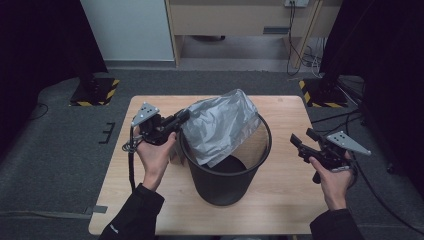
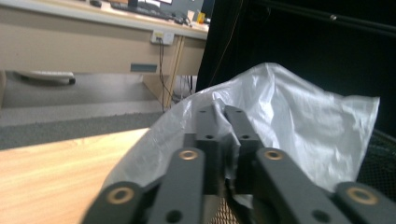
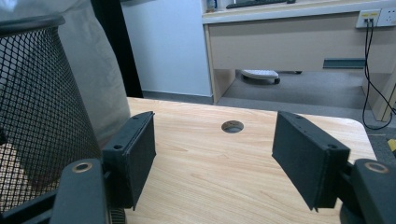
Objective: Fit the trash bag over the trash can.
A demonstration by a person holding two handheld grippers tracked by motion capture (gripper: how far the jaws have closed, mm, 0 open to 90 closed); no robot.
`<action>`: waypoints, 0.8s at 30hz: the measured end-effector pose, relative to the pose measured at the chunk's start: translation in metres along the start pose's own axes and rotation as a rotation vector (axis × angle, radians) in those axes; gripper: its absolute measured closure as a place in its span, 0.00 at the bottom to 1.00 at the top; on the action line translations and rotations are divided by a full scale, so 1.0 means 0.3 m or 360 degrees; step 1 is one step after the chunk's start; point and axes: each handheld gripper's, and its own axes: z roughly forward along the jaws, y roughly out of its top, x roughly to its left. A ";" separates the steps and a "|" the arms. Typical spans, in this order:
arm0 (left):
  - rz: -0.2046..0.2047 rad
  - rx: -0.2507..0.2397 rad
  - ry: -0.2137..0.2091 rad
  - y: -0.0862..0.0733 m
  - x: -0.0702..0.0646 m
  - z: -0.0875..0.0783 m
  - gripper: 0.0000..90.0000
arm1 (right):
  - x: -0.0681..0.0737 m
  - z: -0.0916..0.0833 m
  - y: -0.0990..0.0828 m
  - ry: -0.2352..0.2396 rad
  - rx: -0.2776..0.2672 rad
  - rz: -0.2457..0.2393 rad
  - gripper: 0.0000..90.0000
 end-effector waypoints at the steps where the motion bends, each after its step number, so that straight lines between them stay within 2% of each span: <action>1: 0.0010 -0.0026 -0.0002 0.009 -0.003 -0.010 0.99 | 0.000 -0.001 0.001 0.0001 -0.0001 0.0001 0.33; 2: 0.0028 -0.0040 -0.0004 0.015 -0.005 -0.017 1.00 | 0.001 0.000 0.001 -0.0002 -0.0008 0.0004 0.33; 4: 0.0084 -0.0097 -0.0076 0.028 -0.022 -0.039 1.00 | 0.000 -0.001 0.002 -0.0001 -0.0008 0.0004 0.33; 5: 0.0116 -0.0098 -0.0074 0.029 -0.032 -0.048 1.00 | 0.000 -0.001 0.002 0.0000 -0.0007 0.0005 0.33; 6: 0.0157 -0.0097 -0.0094 0.029 -0.045 -0.058 1.00 | 0.000 -0.001 0.003 0.0001 -0.0008 0.0006 0.33; 7: 0.0196 -0.0099 -0.0144 0.024 -0.059 -0.069 1.00 | 0.001 -0.002 0.004 0.0000 -0.0013 0.0005 0.33; 9: 0.0254 -0.0080 -0.0163 0.010 -0.080 -0.084 1.00 | 0.002 -0.003 0.012 0.0005 -0.0022 0.0002 0.33; 12: 0.0270 -0.0061 -0.0203 -0.011 -0.096 -0.098 1.00 | 0.007 -0.011 0.036 0.0014 -0.0065 0.0013 0.33; 17: 0.0251 -0.0029 -0.0278 -0.046 -0.121 -0.096 1.00 | 0.020 -0.026 0.092 0.0046 -0.0159 0.0018 0.33; 24: 0.0283 0.0030 -0.0265 -0.082 -0.130 -0.081 1.00 | 0.052 -0.018 0.198 0.0103 -0.0274 0.0046 0.32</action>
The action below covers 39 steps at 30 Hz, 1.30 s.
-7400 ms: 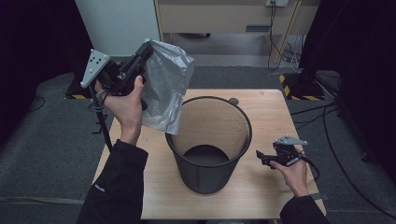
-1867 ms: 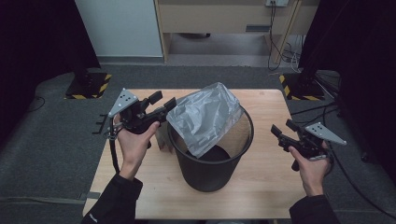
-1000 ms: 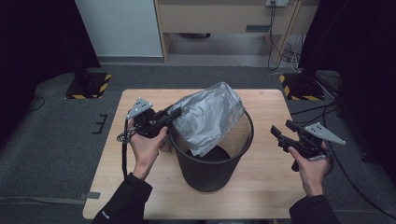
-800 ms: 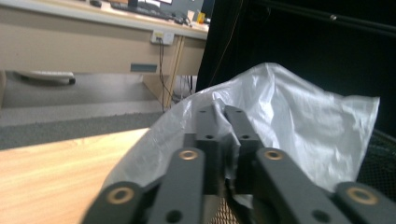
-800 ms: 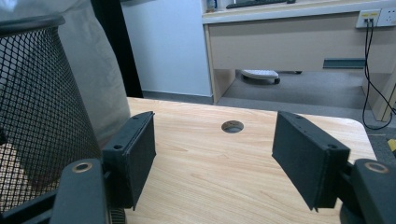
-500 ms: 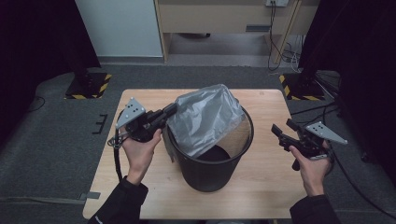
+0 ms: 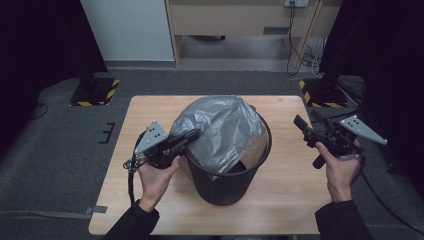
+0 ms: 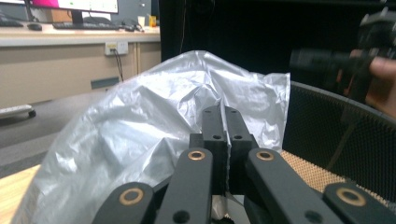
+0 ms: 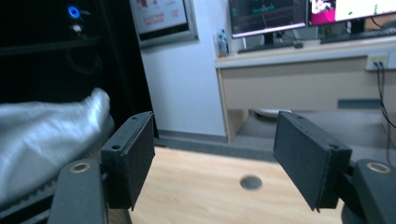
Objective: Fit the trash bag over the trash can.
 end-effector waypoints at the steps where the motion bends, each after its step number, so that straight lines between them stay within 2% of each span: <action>1: 0.0004 -0.0007 -0.0003 -0.001 0.001 0.000 1.00 | 0.006 0.005 0.012 0.0012 -0.0014 0.0000 0.31; 6: 0.0012 -0.0003 0.0006 -0.001 -0.002 0.001 1.00 | 0.067 0.051 0.096 0.0083 -0.0081 0.0015 0.28; 10: 0.0009 -0.0009 0.0004 -0.002 -0.001 0.002 1.00 | 0.116 0.092 0.150 0.0126 -0.0116 -0.0004 0.26; 16: 0.0007 -0.0016 0.0008 -0.003 -0.001 0.004 1.00 | 0.191 0.157 0.220 0.0193 -0.0149 -0.0013 0.25; 21: 0.0004 -0.0019 0.0001 -0.003 0.001 0.004 1.00 | 0.272 0.228 0.262 0.0239 -0.0130 -0.0019 0.25; 27: 0.0002 -0.0020 -0.0002 -0.003 0.001 0.004 1.00 | 0.390 0.340 0.268 0.0287 -0.0034 -0.0061 0.25; 29: 0.0002 -0.0020 -0.0004 -0.003 0.002 0.004 1.00 | 0.430 0.386 0.248 0.0285 0.0035 -0.0098 0.25; 33: 0.0002 -0.0020 -0.0007 -0.003 0.002 0.004 1.00 | 0.463 0.440 0.200 0.0292 0.0131 -0.0099 0.25; 36: -0.0008 -0.0022 -0.0010 -0.003 0.003 0.004 1.00 | 0.473 0.476 0.151 0.0277 0.0258 -0.0159 0.25; 39: -0.0015 -0.0024 -0.0015 -0.004 0.003 0.004 0.99 | 0.479 0.494 0.112 0.0300 0.0378 -0.0198 0.25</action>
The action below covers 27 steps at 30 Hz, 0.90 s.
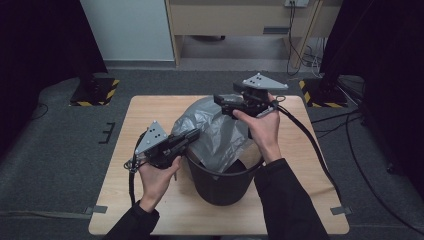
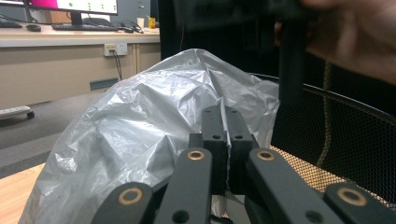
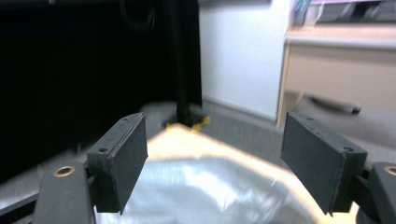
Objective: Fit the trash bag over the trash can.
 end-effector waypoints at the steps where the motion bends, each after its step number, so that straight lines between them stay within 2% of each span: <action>1: -0.0003 0.0000 -0.0002 0.000 0.000 0.000 0.99 | 0.002 0.007 -0.012 0.0008 0.0035 -0.0014 0.25; 2: -0.0005 0.0000 -0.0005 0.000 0.001 0.000 0.99 | 0.001 0.014 -0.028 0.0021 0.0080 -0.0028 0.25; 6: -0.0042 0.0002 -0.0029 0.002 0.009 -0.002 0.97 | -0.003 0.025 -0.067 0.0045 0.0140 -0.0040 0.26; 9: -0.0069 -0.0003 -0.0033 0.004 0.019 -0.008 0.96 | 0.000 0.029 -0.082 0.0046 0.0135 -0.0038 0.26; 11: -0.0083 -0.0042 -0.0027 0.010 0.023 -0.016 0.91 | 0.004 0.030 -0.088 0.0041 0.0135 -0.0060 0.26; 16: -0.0110 -0.0189 0.0080 0.038 0.037 -0.049 0.66 | 0.014 0.024 -0.097 0.0019 0.0122 -0.0091 0.27; 19: -0.0161 -0.0240 0.0163 0.042 0.068 -0.064 0.57 | 0.019 0.015 -0.102 0.0021 0.0176 -0.0118 0.29; 20: -0.0175 -0.0243 0.0197 0.041 0.080 -0.068 0.55 | 0.019 0.013 -0.105 0.0022 0.0190 -0.0130 0.29; 22: -0.0215 -0.0240 0.0224 0.034 0.102 -0.067 0.51 | 0.020 0.013 -0.114 0.0029 0.0227 -0.0124 0.29; 25: -0.0259 -0.0197 0.0231 0.014 0.121 -0.053 0.49 | 0.018 0.016 -0.125 0.0037 0.0277 -0.0082 0.30; 27: -0.0300 -0.0174 0.0222 -0.003 0.135 -0.039 0.49 | 0.019 0.022 -0.132 0.0041 0.0338 -0.0091 0.30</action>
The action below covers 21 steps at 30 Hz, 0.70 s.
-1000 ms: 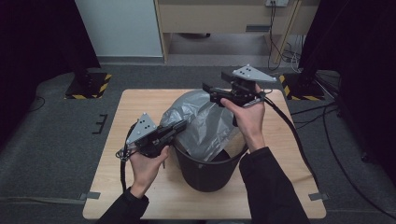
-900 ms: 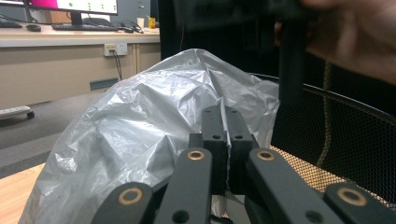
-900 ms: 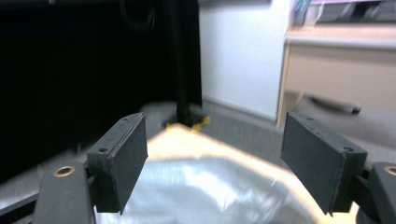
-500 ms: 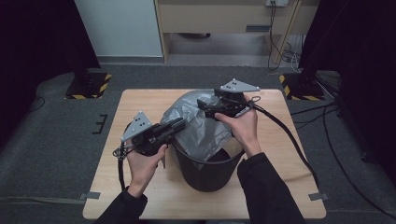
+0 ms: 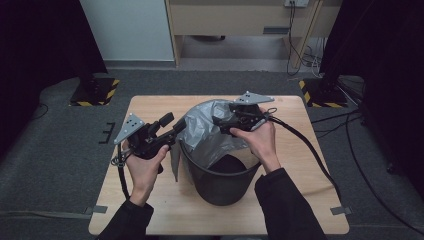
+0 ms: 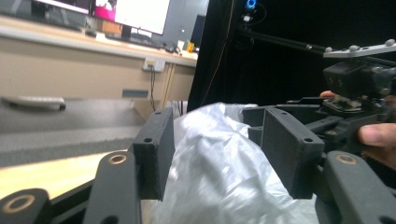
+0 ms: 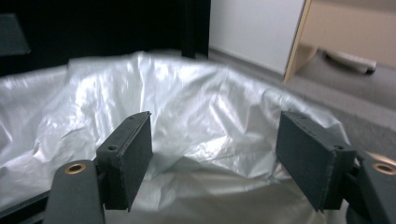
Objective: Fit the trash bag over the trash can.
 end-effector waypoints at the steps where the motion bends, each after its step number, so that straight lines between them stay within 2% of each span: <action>1: -0.0020 0.0008 -0.0002 -0.005 0.005 0.004 0.49 | 0.002 0.005 -0.004 -0.0002 0.0049 0.0007 0.30; 5: -0.0094 0.0030 -0.0011 -0.021 0.022 0.017 0.48 | 0.001 0.015 -0.009 0.0013 0.0112 0.0003 0.29; 8: -0.0106 0.0040 -0.0019 -0.024 0.022 0.020 0.49 | 0.001 0.011 -0.006 0.0018 0.0107 0.0011 0.28; 11: -0.0103 0.0051 -0.0031 -0.026 0.018 0.022 0.53 | 0.001 -0.005 0.003 0.0019 0.0021 0.0015 0.28; 17: -0.0112 0.0056 -0.0056 -0.023 0.003 0.025 0.67 | -0.001 -0.053 0.026 -0.0018 -0.0238 0.0033 0.25; 21: -0.0090 0.0082 -0.0033 -0.014 -0.011 0.028 0.76 | -0.013 -0.082 0.040 -0.0057 -0.0357 0.0040 0.25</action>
